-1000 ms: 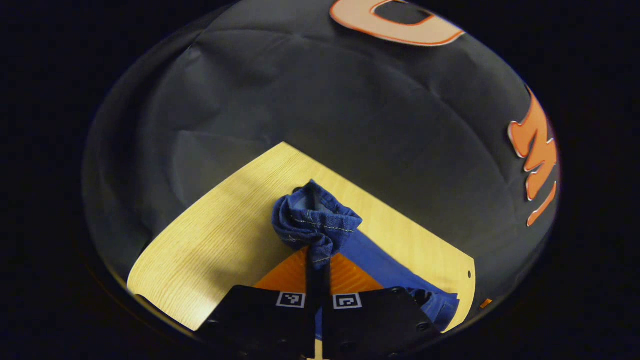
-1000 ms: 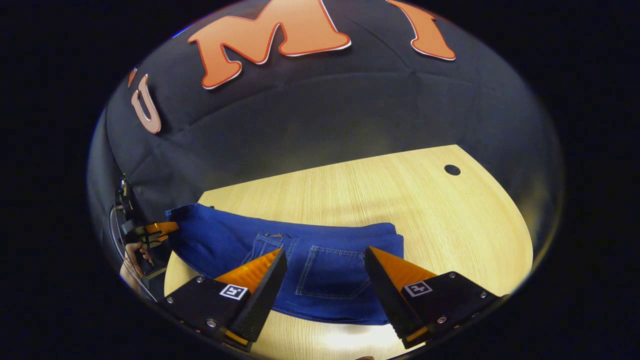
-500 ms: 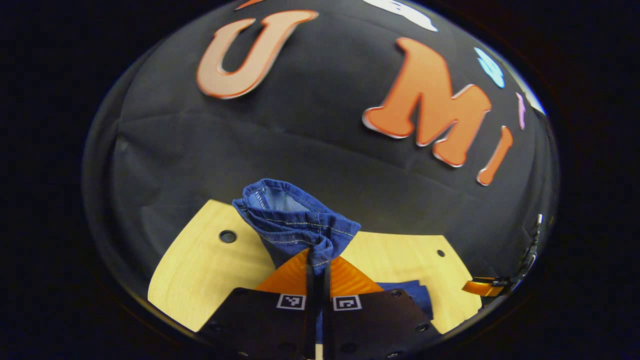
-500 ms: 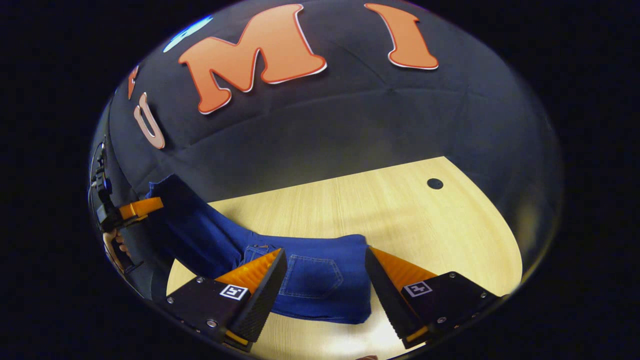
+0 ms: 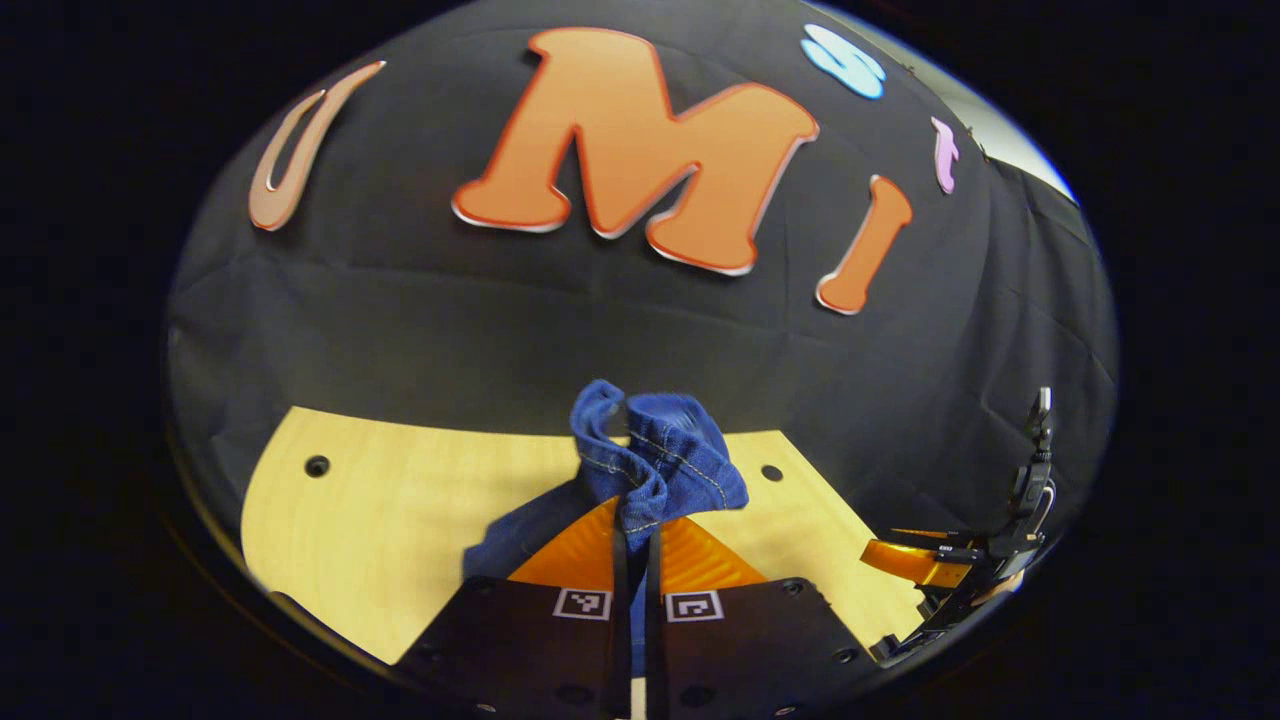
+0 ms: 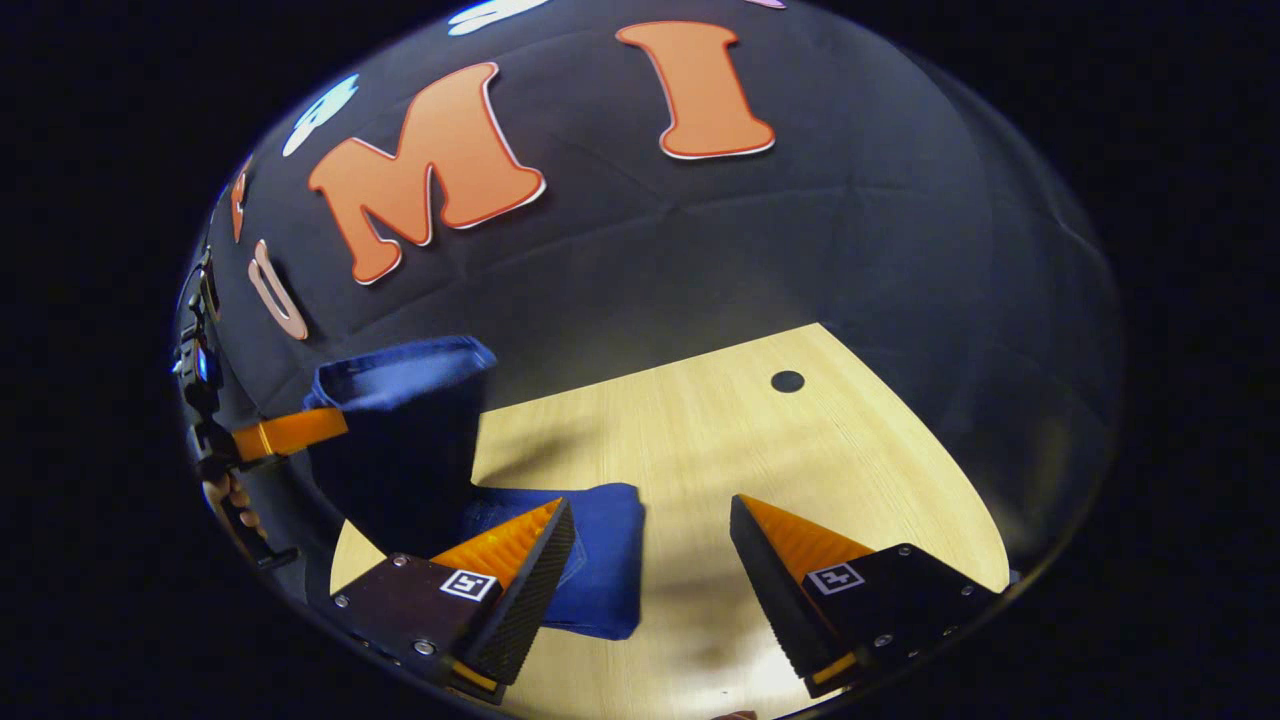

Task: Grasp the waist and the cuffs of the jeans and fold them to make the two legs overlap; first hold the waist and fold one-third of the jeans toward the cuffs, then hold the cuffs and fold the remaining one-third in the same direction to finish folding.

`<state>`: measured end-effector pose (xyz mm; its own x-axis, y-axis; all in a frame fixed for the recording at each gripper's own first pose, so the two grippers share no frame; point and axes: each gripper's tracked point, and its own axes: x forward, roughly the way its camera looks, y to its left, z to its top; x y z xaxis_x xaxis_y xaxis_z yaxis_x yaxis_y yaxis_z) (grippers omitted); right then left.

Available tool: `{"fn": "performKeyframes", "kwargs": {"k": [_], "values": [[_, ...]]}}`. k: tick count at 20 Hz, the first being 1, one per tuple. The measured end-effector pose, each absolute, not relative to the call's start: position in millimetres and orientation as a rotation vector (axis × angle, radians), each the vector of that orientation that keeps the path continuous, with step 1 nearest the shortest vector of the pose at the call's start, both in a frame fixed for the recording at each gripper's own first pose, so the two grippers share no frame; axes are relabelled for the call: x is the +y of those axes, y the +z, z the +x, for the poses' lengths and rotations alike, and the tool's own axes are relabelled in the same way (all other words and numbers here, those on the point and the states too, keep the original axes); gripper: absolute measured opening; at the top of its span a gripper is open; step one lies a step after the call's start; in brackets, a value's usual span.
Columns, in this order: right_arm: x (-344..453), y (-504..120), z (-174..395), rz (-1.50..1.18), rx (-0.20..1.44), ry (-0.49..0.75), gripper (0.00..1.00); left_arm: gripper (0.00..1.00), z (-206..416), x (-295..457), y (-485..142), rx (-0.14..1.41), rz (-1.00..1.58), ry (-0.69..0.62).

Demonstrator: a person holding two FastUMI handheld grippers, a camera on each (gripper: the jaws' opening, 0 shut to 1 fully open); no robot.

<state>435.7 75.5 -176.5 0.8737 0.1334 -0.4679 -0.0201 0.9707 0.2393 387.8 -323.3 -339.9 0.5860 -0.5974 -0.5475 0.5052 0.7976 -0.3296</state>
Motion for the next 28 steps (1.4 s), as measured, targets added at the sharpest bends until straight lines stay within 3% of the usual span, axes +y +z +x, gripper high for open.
{"fn": "performKeyframes", "kwargs": {"k": [6, 10, 14, 15, 17, 20, 25, 28], "values": [[41.0, -206.1, 412.0, 0.237, 0.545, 0.052, 0.97, 0.06, 316.0, -416.8, -460.7, 0.841, 0.058, -0.726], [41.7, -227.1, 405.6, 0.24, 0.584, 0.055, 0.97, 0.06, 268.1, -461.2, -531.4, 0.906, 0.186, -0.713], [31.7, -238.2, 393.9, 0.209, 0.6, 0.061, 0.97, 0.08, 253.5, -484.1, -566.7, 0.916, 0.303, -0.704], [30.9, -238.2, 393.3, 0.203, 0.6, 0.065, 0.97, 0.24, 246.9, -493.1, -574.6, 0.912, 0.284, -0.709], [30.7, -238.5, 392.5, 0.2, 0.605, 0.078, 0.98, 0.46, 247.6, -492.3, -563.3, 0.91, 0.232, -0.721], [37.2, -236.9, 394.5, 0.199, 0.606, 0.087, 0.97, 0.96, 246.2, -474.0, -535.6, 0.885, 0.189, -0.696], [66.1, -225.5, 397.7, 0.198, 0.594, 0.108, 0.97, 0.99, 265.3, -400.4, -440.7, 0.752, 0.153, -0.628], [85.1, -199.4, 404.5, 0.211, 0.538, 0.11, 0.98, 0.99, 293.5, -340.0, -358.6, 0.588, 0.115, -0.579]]}}
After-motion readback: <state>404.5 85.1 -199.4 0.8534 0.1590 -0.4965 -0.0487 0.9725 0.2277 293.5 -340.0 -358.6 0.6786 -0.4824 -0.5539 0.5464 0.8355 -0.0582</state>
